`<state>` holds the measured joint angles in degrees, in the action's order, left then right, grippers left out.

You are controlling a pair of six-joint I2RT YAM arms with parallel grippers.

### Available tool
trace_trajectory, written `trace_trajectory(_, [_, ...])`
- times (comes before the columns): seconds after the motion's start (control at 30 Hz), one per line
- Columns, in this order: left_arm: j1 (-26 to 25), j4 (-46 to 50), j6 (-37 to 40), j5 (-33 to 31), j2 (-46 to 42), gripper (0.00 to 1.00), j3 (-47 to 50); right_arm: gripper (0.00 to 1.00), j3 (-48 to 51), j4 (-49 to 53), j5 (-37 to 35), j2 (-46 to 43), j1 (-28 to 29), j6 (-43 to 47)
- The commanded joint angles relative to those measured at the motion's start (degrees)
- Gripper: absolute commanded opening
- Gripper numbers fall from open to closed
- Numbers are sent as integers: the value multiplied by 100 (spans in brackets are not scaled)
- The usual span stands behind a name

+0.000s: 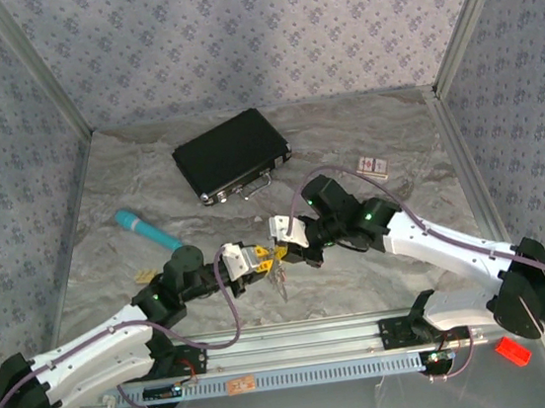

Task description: Put the keys on the keyring

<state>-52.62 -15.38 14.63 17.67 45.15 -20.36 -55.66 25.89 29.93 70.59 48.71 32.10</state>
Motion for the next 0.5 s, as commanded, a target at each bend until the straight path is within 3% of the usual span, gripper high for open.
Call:
trace_trajectory(0.0, [-37, 610, 383, -29, -66, 21, -442, 0, -493, 1002, -469, 83, 108, 599])
trace_trajectory(0.2, [-33, 648, 479, 111, 138, 20, -582, 0, -926, 1541, -893, 321, 366, 921])
trace_trajectory(0.47, [-39, 735, 535, 219, 290, 16, -662, 0, -970, 1282, -799, 322, 477, 813])
